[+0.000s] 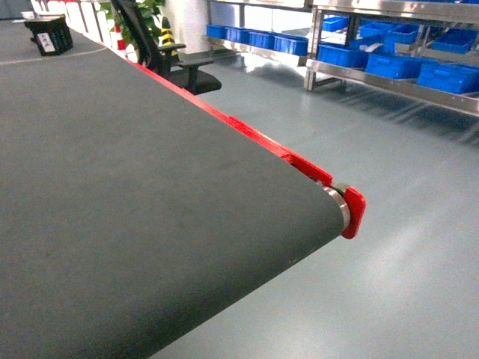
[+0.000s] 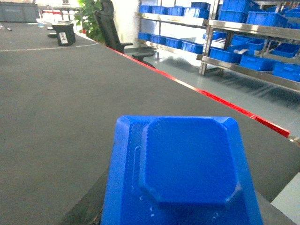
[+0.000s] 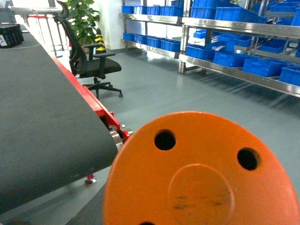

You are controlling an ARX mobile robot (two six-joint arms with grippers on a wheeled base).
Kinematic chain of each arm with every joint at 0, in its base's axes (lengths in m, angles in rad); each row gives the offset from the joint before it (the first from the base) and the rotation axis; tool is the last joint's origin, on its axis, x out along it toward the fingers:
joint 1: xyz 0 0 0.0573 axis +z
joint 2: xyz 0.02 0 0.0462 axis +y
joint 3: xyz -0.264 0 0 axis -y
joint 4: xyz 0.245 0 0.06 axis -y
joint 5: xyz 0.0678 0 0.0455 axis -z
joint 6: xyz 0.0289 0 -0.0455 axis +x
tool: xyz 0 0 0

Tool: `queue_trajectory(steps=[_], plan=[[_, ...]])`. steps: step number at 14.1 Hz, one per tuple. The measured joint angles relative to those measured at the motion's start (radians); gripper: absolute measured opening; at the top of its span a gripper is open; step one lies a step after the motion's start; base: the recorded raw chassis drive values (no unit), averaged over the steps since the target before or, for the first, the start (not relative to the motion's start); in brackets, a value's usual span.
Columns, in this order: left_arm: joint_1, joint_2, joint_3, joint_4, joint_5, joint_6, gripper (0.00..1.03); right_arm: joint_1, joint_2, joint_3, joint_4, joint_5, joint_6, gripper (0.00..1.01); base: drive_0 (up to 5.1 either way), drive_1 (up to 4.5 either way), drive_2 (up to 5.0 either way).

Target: Sort blue parts and orange caps into right shelf containers

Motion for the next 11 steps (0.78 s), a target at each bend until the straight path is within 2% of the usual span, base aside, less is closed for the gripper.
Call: queue_trajectory(steps=[11], plan=[[0.000,0.000,0.000,0.000,0.000,0.001,0.42,0.000,0.000,0.000,0.000,0.000,0.000,0.45,-1.7,-1.71,-1.7]])
